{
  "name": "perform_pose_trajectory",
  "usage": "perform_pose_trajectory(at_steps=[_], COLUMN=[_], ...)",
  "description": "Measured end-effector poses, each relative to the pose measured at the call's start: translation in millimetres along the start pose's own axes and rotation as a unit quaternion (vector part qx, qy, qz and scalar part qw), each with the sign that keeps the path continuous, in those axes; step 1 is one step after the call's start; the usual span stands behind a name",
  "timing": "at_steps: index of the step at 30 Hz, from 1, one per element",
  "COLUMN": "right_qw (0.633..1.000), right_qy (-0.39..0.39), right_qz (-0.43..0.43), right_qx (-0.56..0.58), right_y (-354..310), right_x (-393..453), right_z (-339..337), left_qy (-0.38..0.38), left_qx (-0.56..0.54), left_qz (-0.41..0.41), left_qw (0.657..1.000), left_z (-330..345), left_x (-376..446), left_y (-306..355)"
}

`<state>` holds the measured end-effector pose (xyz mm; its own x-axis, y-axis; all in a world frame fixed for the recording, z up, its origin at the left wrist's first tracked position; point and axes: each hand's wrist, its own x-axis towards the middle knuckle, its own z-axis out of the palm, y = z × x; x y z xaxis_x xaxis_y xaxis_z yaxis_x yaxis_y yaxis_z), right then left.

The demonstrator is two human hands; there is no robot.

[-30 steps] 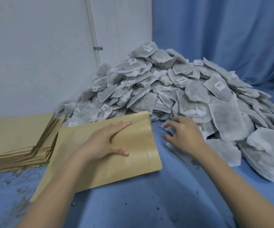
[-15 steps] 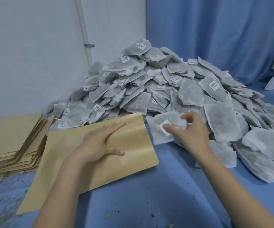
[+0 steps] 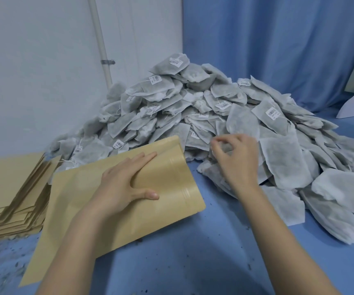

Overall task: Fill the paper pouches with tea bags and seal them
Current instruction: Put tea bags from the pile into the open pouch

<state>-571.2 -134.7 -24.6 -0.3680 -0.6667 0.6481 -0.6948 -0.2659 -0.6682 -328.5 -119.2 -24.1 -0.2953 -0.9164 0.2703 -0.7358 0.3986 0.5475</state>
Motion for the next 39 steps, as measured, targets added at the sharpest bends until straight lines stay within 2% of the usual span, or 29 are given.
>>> perform_pose_trajectory(at_steps=[1, 3, 5, 7, 9, 11, 13, 14, 17, 20, 26, 28, 30, 32, 34, 36, 39], right_qw=[0.995, 0.978, 0.964, 0.959, 0.982, 0.995, 0.980, 0.966, 0.901, 0.884, 0.894, 0.923, 0.929, 0.905, 0.884, 0.875, 0.846], right_qy=[0.035, -0.026, -0.113, -0.134, -0.057, 0.078, 0.162, 0.160, 0.053, -0.037, -0.164, -0.170, -0.171, -0.225, -0.323, -0.412, -0.506], right_qz=[-0.008, 0.009, 0.024, 0.008, -0.022, -0.029, 0.012, 0.066, 0.218, 0.267, 0.244, 0.211, 0.203, 0.187, 0.134, 0.100, 0.101], right_qx=[-0.093, -0.205, -0.241, -0.249, -0.180, -0.048, 0.115, 0.193, 0.372, 0.381, 0.338, 0.274, 0.258, 0.309, 0.309, 0.232, 0.135], right_y=[9.6, 27.1, 38.6, 43.5, 39.8, 31.0, 20.9, 15.7, 12.6, 13.4, -0.1, -0.7, -1.4, -4.3, -11.5, -16.5, -17.7], right_x=[4.7, 10.1, 12.4, 14.8, 15.7, 14.0, 14.3, 15.9, 18.7, 15.3, -0.4, -3.5, -4.7, -5.6, -9.3, -13.3, -17.8], right_z=[-1.9, -3.8, -4.5, -4.5, -4.4, -3.9, -6.0, -8.2, -12.1, -12.3, 4.2, 10.4, 10.3, 7.6, 6.3, 7.8, 5.8], left_qy=[0.006, 0.009, 0.002, -0.004, -0.006, -0.006, -0.007, -0.005, 0.010, 0.018, 0.052, 0.064, 0.068, 0.050, 0.015, -0.011, -0.026], left_qx=[0.000, 0.000, -0.005, -0.007, -0.008, -0.007, -0.003, -0.003, -0.010, -0.018, -0.046, -0.047, -0.043, -0.043, -0.041, -0.037, -0.030], left_qz=[-0.002, -0.005, -0.006, -0.011, -0.017, -0.023, -0.024, -0.023, -0.019, -0.022, -0.010, -0.006, -0.006, 0.000, 0.018, 0.031, 0.039], left_qw=[1.000, 1.000, 1.000, 1.000, 1.000, 1.000, 1.000, 1.000, 1.000, 0.999, 0.998, 0.997, 0.997, 0.998, 0.999, 0.999, 0.998], left_z=[0.0, 0.1, 0.4, 0.5, -0.1, -0.5, -0.4, -0.5, -1.8, -3.8, -8.4, -10.9, -12.2, -11.6, -8.7, -5.0, -1.4], left_x=[1.3, 2.9, 3.2, 2.7, 2.5, 1.9, 1.4, 1.1, 0.0, -0.8, -1.8, -2.3, -2.8, -2.7, -1.7, -0.5, 0.0], left_y=[0.4, 1.1, 1.0, 0.6, -0.8, -1.7, -1.9, -1.4, -0.1, 0.8, 5.4, 6.4, 7.7, 9.5, 12.4, 15.1, 14.4])
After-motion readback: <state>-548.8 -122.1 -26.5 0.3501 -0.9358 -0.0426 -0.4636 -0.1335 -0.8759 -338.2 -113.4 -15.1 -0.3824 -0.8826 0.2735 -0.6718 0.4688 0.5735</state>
